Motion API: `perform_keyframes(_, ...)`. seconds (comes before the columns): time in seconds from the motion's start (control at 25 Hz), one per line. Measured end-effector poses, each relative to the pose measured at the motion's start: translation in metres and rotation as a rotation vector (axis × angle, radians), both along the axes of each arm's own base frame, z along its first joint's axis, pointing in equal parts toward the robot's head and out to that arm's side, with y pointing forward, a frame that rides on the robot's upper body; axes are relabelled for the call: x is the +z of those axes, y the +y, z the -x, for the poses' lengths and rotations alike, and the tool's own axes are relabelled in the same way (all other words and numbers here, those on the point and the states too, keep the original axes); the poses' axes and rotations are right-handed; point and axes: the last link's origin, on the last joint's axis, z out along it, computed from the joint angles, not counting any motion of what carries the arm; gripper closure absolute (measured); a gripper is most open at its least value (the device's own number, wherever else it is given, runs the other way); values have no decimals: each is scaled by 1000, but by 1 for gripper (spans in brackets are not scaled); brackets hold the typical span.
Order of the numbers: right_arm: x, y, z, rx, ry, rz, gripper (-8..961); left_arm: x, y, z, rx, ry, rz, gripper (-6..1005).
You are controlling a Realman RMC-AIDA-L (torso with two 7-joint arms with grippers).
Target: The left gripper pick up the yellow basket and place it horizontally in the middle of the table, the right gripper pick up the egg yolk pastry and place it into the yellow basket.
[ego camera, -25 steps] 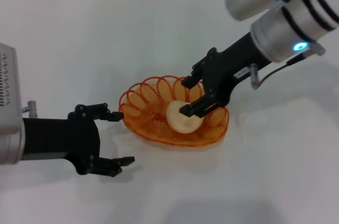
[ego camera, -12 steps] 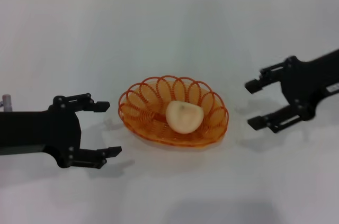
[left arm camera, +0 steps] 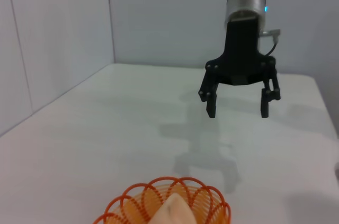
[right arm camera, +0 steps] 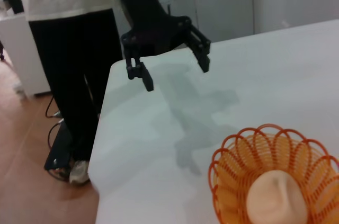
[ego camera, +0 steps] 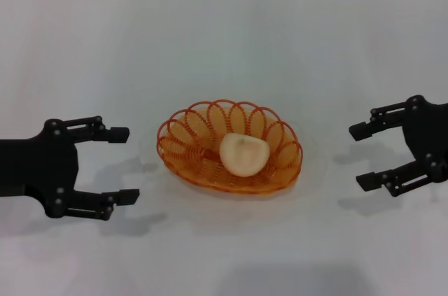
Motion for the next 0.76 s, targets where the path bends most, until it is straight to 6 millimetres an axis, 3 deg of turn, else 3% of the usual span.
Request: perform_keyframes(0.76,6,0,-11,-12,1,-39,161,-6,4,-4,-18,10,63,124)
